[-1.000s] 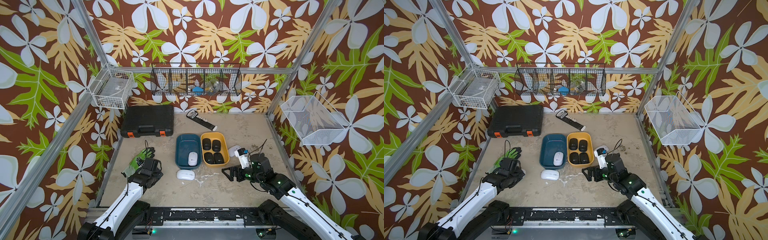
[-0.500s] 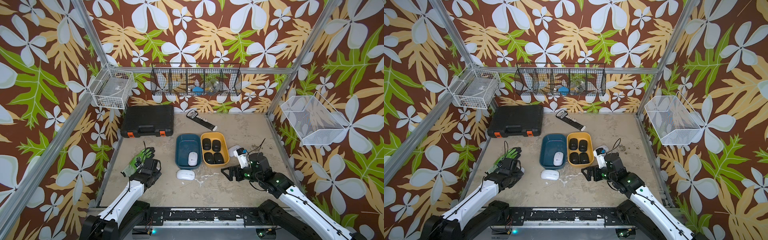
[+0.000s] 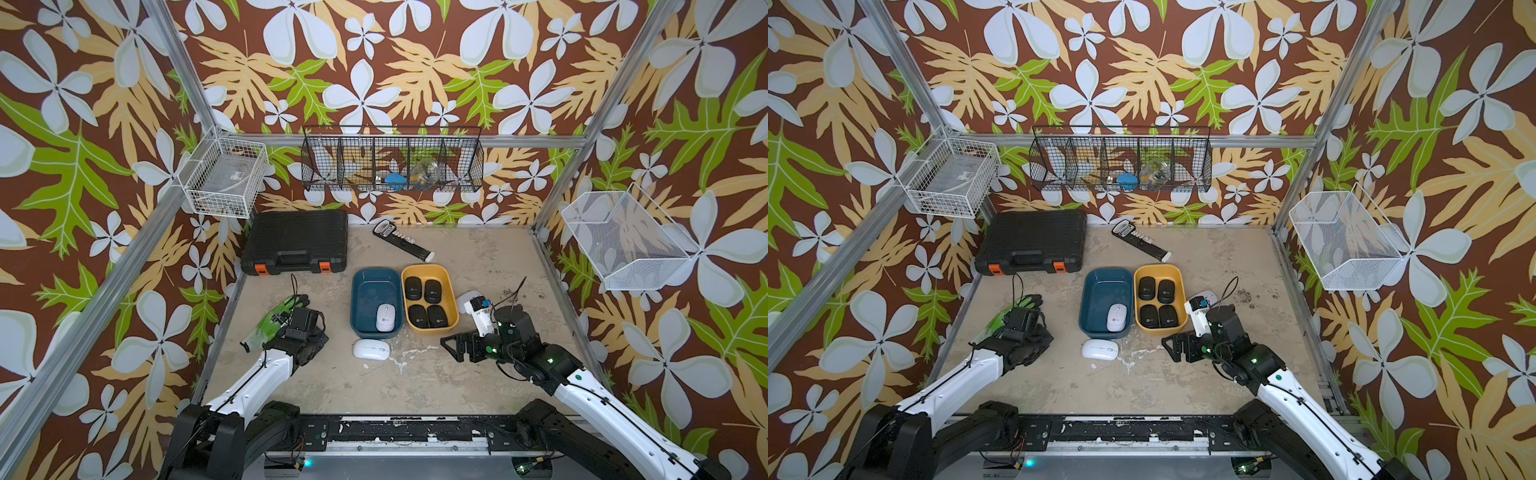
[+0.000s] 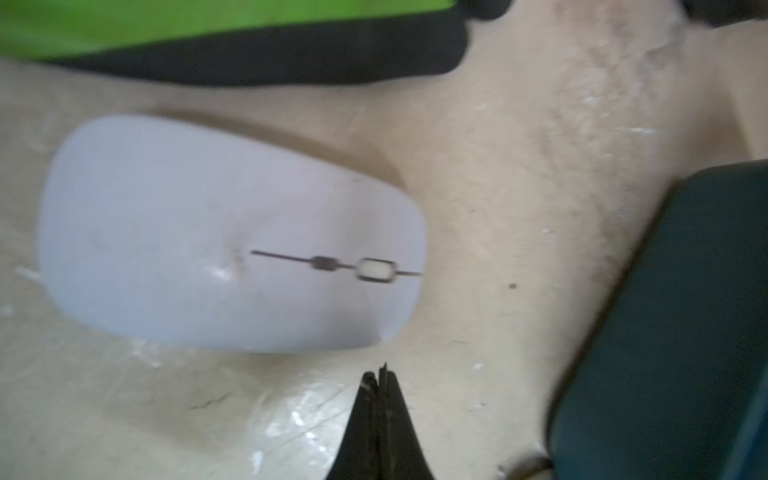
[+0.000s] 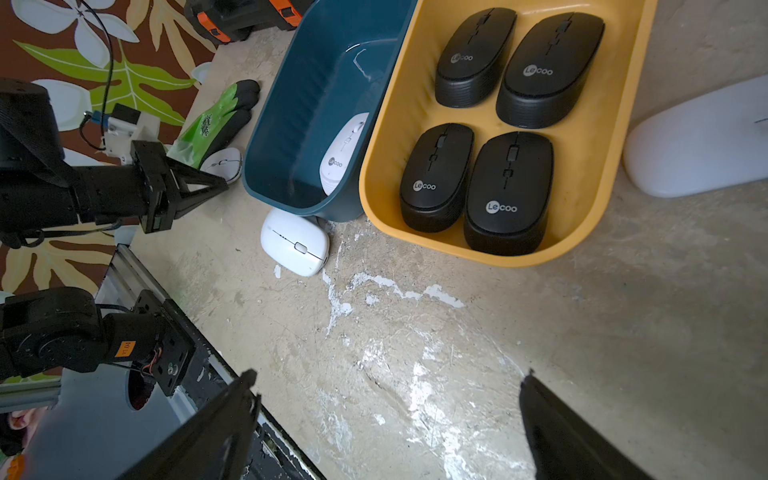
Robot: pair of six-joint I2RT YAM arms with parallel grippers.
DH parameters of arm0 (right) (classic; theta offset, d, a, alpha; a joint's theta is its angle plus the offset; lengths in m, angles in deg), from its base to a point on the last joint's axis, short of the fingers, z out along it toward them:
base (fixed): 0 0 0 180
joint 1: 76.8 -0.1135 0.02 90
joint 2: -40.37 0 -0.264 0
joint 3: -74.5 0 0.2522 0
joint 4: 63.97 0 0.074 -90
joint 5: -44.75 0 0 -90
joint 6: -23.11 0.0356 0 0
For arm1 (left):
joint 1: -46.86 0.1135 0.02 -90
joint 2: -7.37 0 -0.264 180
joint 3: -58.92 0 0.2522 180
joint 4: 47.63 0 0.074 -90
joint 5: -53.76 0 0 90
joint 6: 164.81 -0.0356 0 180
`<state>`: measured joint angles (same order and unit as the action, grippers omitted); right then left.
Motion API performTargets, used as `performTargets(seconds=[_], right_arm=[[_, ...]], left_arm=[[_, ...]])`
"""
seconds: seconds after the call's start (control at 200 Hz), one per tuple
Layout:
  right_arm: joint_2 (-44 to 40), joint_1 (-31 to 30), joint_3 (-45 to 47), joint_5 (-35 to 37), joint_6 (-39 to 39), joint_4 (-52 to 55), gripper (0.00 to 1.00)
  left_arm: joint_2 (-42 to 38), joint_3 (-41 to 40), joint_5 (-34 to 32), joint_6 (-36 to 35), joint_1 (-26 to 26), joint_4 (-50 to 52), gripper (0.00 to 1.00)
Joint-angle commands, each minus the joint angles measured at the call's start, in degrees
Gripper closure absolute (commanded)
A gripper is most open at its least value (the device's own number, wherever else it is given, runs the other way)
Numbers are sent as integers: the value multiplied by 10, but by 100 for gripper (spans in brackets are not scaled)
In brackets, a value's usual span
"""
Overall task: Place the mice by color into the storage box
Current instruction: Pick up the mouse from the center of the board.
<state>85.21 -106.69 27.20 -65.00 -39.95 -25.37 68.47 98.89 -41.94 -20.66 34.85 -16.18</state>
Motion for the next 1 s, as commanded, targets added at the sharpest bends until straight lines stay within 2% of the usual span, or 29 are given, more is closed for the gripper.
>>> performTargets(seconds=[0.0,0.15,0.185,0.295,0.37,0.425,0.591,0.686,0.801,0.991], right_arm=[[-1,1,4,-3,-1,-12,0],[-3,0,5,-1,-1,-12,0],[-3,0,5,0,0,-13,0],[0,0,7,-1,0,-15,0],[2,0,5,-2,-1,-15,0],[2,0,5,-2,-1,-16,0],[1,0,2,-2,-1,-19,0],[1,0,2,-3,-3,-18,0],[2,1,7,-5,-3,-25,0],[15,0,4,-7,-8,-31,0]], left_arm=[[-19,21,5,-20,1,11,97],[-75,30,-6,-24,1,68,88],[-84,34,-17,-32,1,80,83],[-73,69,-32,-77,1,114,56],[-38,99,-9,-108,1,136,52],[-12,109,18,-121,1,141,54],[35,94,32,-117,1,124,79],[50,77,35,-109,1,110,89],[71,69,18,-111,1,97,93],[119,74,-6,-129,19,74,93]])
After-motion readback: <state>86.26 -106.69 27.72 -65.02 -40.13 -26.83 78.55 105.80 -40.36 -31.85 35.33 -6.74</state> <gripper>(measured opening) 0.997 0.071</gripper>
